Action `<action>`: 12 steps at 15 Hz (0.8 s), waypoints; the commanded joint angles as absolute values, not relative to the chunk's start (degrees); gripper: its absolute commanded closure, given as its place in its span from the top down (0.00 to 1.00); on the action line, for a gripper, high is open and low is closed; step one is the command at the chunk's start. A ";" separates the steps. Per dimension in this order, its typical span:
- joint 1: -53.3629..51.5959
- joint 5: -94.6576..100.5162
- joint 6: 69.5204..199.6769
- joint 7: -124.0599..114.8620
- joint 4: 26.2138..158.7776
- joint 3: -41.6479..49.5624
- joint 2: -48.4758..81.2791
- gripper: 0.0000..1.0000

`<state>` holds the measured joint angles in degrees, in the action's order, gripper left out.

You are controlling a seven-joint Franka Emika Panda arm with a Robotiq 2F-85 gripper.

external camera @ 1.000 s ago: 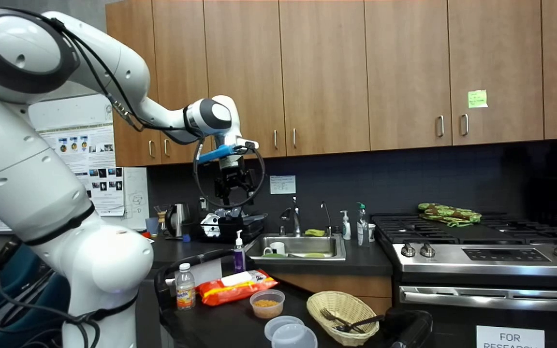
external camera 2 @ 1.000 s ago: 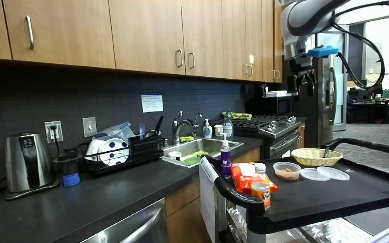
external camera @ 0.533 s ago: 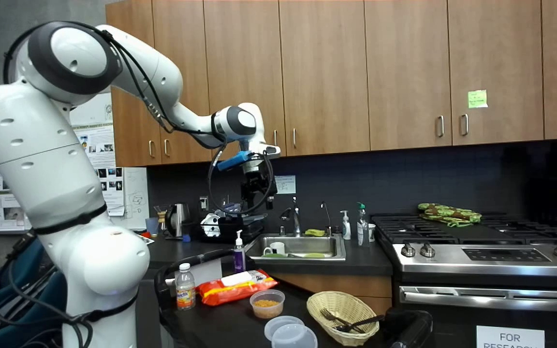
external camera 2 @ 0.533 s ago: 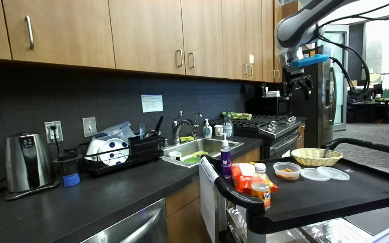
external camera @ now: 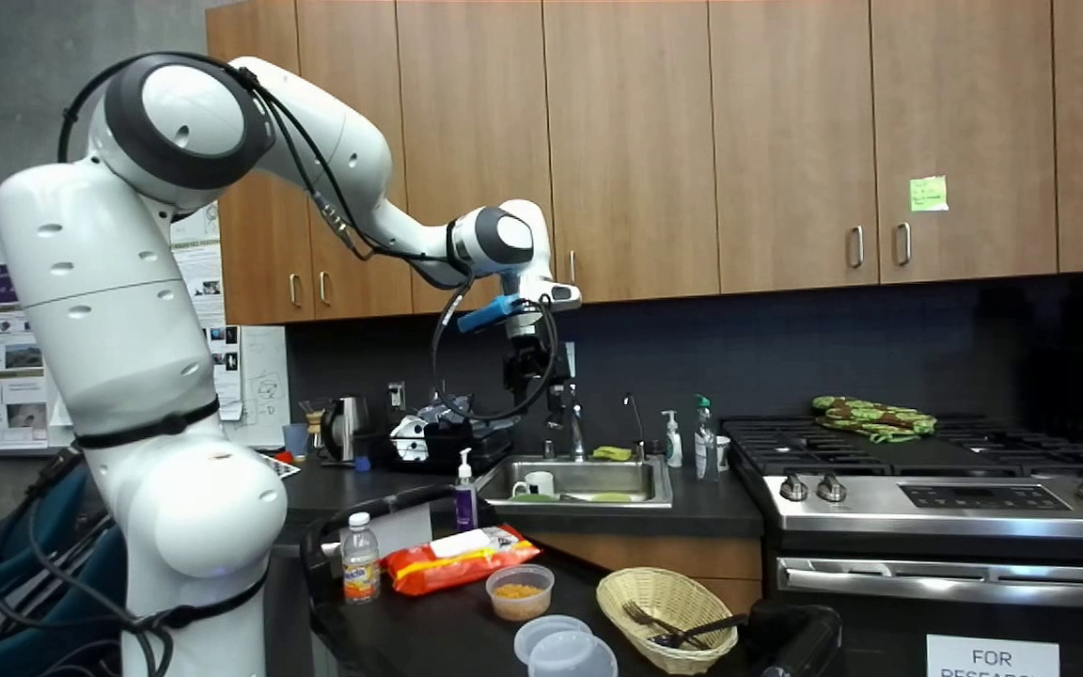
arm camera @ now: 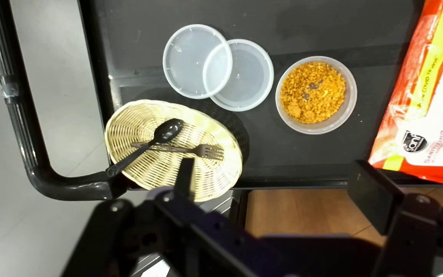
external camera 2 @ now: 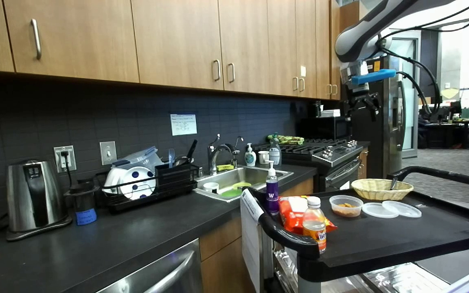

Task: Remove the black spoon from the basket.

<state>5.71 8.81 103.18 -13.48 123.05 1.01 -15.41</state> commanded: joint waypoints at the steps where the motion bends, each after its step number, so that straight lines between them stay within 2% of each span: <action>1: 5.26 8.86 103.02 -13.53 122.91 1.07 -15.42 1.00; 8: 5.04 8.67 103.19 -14.20 123.55 0.81 -15.68 1.00; 12: 6.33 8.90 106.21 -20.01 121.22 1.31 -11.04 1.00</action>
<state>5.54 8.72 104.10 -15.86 123.18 0.84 -14.51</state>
